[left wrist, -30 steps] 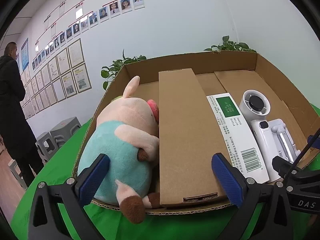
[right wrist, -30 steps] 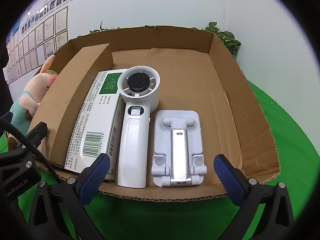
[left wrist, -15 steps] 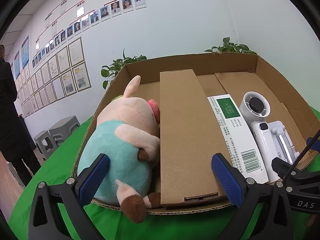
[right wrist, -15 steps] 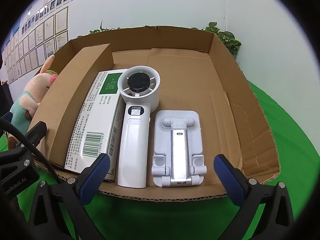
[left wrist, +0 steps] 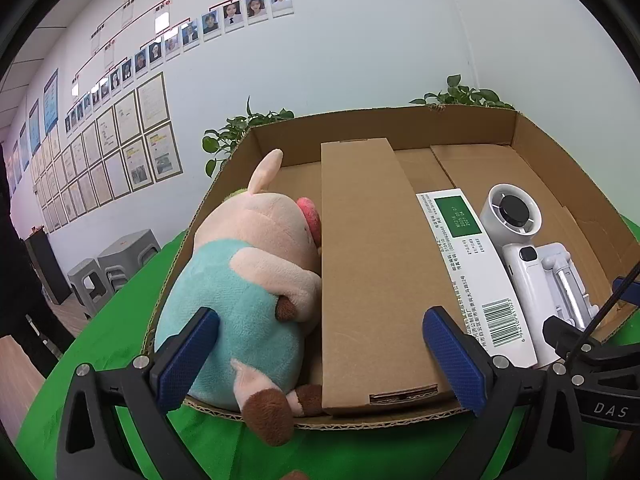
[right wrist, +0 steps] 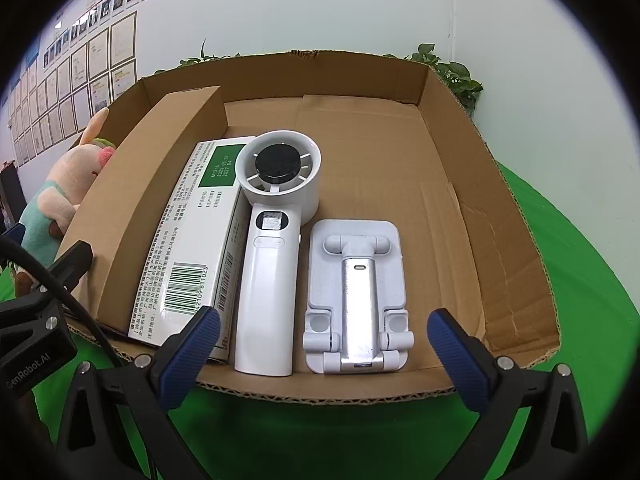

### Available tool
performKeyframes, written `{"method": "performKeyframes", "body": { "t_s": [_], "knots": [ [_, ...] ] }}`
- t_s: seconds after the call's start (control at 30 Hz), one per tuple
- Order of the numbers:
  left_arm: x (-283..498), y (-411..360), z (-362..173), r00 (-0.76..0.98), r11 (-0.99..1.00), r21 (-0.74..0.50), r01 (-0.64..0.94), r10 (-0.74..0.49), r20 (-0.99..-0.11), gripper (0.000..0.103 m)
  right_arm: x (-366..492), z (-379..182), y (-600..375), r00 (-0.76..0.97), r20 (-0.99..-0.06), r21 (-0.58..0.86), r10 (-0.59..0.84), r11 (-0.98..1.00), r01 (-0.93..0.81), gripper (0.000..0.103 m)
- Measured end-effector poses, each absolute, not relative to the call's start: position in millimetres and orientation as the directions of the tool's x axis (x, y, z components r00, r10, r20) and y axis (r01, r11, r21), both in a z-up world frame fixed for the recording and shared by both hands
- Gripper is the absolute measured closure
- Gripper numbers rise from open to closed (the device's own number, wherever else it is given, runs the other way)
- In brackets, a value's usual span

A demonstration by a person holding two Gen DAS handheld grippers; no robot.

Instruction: Organize objects

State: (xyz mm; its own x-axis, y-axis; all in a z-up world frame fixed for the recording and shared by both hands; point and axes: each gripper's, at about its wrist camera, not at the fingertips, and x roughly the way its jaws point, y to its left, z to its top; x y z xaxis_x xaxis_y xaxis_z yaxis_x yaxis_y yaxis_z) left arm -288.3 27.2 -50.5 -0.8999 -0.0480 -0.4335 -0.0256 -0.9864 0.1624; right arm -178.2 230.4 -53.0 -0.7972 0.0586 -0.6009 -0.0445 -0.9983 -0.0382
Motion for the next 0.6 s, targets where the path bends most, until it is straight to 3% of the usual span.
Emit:
{"method": "performKeyframes", "body": {
  "t_s": [0.6],
  "knots": [
    [-287.7,26.9,-50.8,-0.9,-0.986,0.168,-0.022,-0.054,-0.433,0.0,-178.2,-53.2,229.7,-0.796,-0.602,-0.04,0.06,-0.998,-0.046,0.0]
  ]
}}
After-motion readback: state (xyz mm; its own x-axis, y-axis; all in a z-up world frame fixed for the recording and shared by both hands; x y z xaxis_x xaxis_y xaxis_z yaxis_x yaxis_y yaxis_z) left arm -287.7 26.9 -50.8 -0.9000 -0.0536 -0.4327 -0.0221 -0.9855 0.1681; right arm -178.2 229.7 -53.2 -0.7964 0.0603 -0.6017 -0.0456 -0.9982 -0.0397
